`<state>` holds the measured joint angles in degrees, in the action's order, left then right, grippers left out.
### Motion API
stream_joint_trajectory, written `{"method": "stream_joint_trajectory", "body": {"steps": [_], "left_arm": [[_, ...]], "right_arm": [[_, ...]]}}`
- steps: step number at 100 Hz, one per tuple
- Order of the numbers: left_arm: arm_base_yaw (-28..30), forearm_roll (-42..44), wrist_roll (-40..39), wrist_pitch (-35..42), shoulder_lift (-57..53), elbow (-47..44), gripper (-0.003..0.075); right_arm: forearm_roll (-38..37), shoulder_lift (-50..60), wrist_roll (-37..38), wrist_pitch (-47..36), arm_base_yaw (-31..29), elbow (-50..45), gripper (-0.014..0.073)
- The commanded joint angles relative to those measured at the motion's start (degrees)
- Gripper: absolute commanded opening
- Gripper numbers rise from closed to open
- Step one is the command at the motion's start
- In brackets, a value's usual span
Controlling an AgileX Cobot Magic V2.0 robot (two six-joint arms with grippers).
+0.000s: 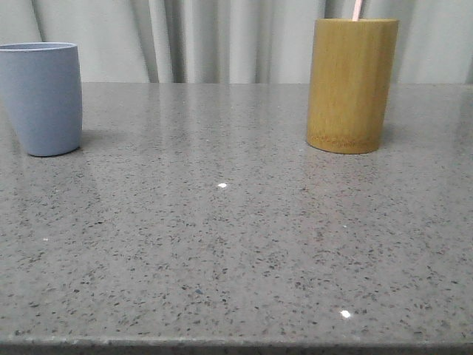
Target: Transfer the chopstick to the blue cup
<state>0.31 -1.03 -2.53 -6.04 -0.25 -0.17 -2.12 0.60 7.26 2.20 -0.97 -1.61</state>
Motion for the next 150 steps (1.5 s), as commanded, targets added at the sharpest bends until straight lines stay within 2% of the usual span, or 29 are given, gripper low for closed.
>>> {"method": "stream_joint_trajectory", "body": {"steps": [1,93,105,118,134,150], "left_arm": [[0.15,-0.35,-0.29,4.72,-1.93,-0.49,-0.0019],[0.15,-0.35,-0.29,7.92,-1.93,1.33,-0.0019],[0.15,-0.8,-0.29,2.3,-1.06,5.97,-0.0019],[0.15,-0.95,-0.29,-4.31,1.95,12.13,-0.0019],[0.15,-0.95,-0.29,-6.32,8.01,19.04,-0.0019],[0.15,-0.95,-0.29,-7.37,15.72,25.58,-0.0017]], "right_arm": [[-0.53,1.18,-0.16,-4.24,-0.24,-0.04,-0.0069],[-0.17,1.18,-0.16,-6.13,-0.18,1.19,-0.0069],[-0.17,0.78,-0.16,-1.03,-0.18,5.6,-0.0069],[-0.17,-1.65,-0.16,10.4,-0.18,13.43,-0.0069],[-0.17,-7.83,-0.16,18.99,-0.18,22.78,-0.0068],[-0.17,-15.67,-0.21,22.93,-0.18,30.27,-0.0066]]}}
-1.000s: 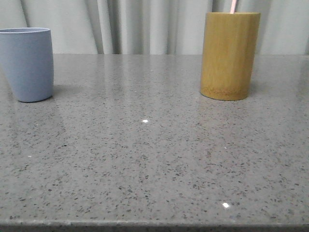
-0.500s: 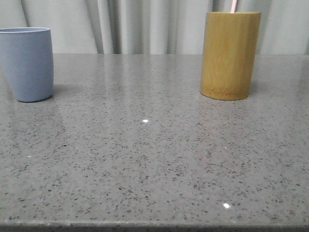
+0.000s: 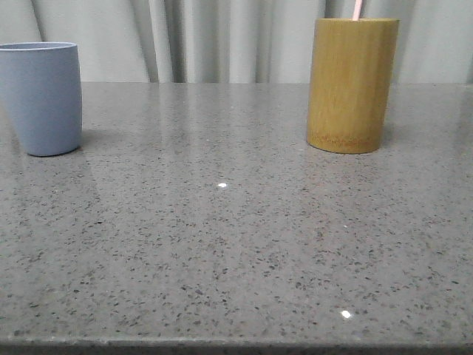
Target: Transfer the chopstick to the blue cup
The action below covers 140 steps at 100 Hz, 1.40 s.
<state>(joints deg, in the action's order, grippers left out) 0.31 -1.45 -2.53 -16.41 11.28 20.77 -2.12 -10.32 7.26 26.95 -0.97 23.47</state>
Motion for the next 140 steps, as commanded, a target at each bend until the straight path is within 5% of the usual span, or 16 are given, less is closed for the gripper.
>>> {"method": "stream_joint_trajectory", "body": {"steps": [1,14,36,47,91,140], "left_arm": [[0.15,-0.53,-0.29,2.82,4.53,5.28,-0.0017],[0.15,-0.53,-0.29,0.59,10.51,10.79,0.0045],[0.15,-0.53,-0.29,0.49,17.73,16.58,0.0339],[0.15,-0.53,-0.29,0.37,19.54,17.96,0.0377],[0.15,-0.88,-0.29,-0.41,22.53,19.37,0.0366],[0.15,-6.23,3.85,-19.69,48.54,44.67,0.0431]], "right_arm": [[-0.17,-5.43,-0.21,-1.76,-0.18,5.81,-0.0064],[-0.17,-11.13,-0.21,-1.28,-0.18,10.28,0.0025],[0.27,-18.76,-0.21,-0.77,-0.18,15.37,0.0336],[0.43,-20.38,-0.21,-0.36,-0.18,16.73,0.0436],[0.69,-20.38,-0.21,-1.4,-0.18,16.67,0.0433],[0.74,-20.38,-0.21,-1.86,-0.18,16.67,0.0433]]}}
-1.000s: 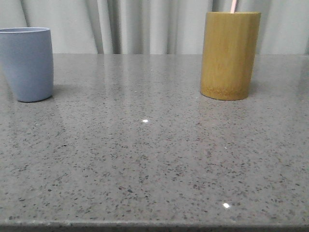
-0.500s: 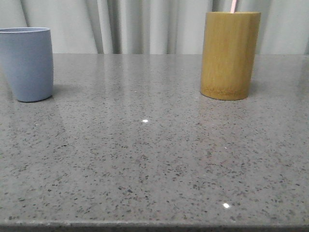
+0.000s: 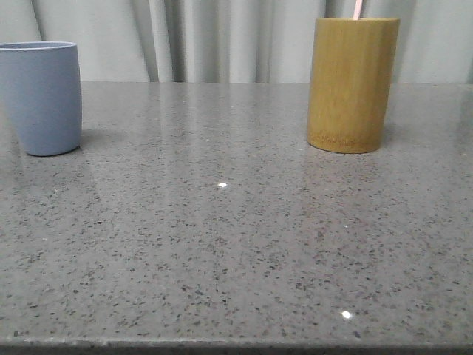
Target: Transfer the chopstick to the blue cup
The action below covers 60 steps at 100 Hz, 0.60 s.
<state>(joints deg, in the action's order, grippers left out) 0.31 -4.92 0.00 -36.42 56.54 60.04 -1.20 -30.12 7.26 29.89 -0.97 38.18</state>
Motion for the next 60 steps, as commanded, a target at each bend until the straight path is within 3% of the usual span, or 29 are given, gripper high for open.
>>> {"method": "stream_joint_trajectory", "body": {"steps": [1,29,60], "left_arm": [[0.15,-2.98,1.48,-0.41,3.67,6.19,0.0431],[-1.66,-6.37,2.83,-16.94,19.15,21.03,0.043],[-7.06,-6.25,2.83,-21.89,30.53,29.14,0.043]], "right_arm": [[-0.18,-0.57,-0.21,-4.8,-0.18,1.96,0.0433],[-0.18,-0.57,-0.21,-5.05,-0.18,1.96,0.0433],[-0.18,-0.57,-0.21,-5.05,-0.18,1.96,0.0433]]}}
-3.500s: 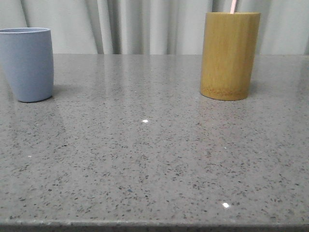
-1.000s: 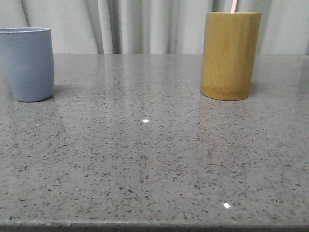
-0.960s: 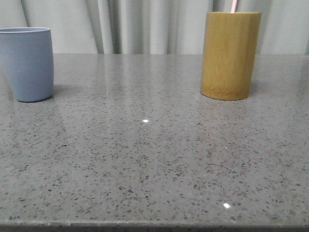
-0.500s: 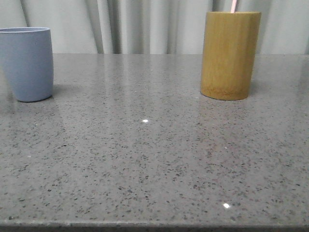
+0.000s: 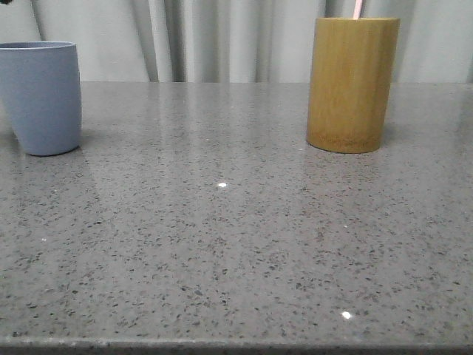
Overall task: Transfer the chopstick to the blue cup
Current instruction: 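Grasp the blue cup with the left gripper and slide it beside the bamboo cup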
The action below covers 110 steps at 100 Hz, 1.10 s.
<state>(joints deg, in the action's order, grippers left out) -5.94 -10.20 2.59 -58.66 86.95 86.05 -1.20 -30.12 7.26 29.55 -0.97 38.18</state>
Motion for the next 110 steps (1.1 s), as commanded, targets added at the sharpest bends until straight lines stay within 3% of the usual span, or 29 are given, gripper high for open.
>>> {"method": "stream_joint_trajectory", "body": {"steps": [1,52,73,99,110], "left_arm": [[-0.81,-0.97,0.24,0.18,0.47,3.12,0.043],[-0.81,-0.85,-0.31,-5.07,6.63,3.63,0.0398],[-0.81,-0.85,-0.44,-5.34,7.7,3.63,0.0259],[-0.81,-2.04,-0.86,-5.68,8.2,3.63,-0.0012],[-0.81,-2.39,-0.86,-5.72,8.2,3.96,-0.0019]], "right_arm": [[-0.18,-0.57,-0.21,-4.72,-0.18,1.96,0.0433],[-0.18,-0.57,-0.21,-4.67,-0.18,1.96,0.0433],[-0.18,-0.57,-0.21,-4.67,-0.18,1.96,0.0433],[-0.18,-0.57,-0.21,-4.61,-0.18,1.96,0.0433],[-0.18,-0.57,-0.21,-4.56,-0.18,1.96,0.0433]]}}
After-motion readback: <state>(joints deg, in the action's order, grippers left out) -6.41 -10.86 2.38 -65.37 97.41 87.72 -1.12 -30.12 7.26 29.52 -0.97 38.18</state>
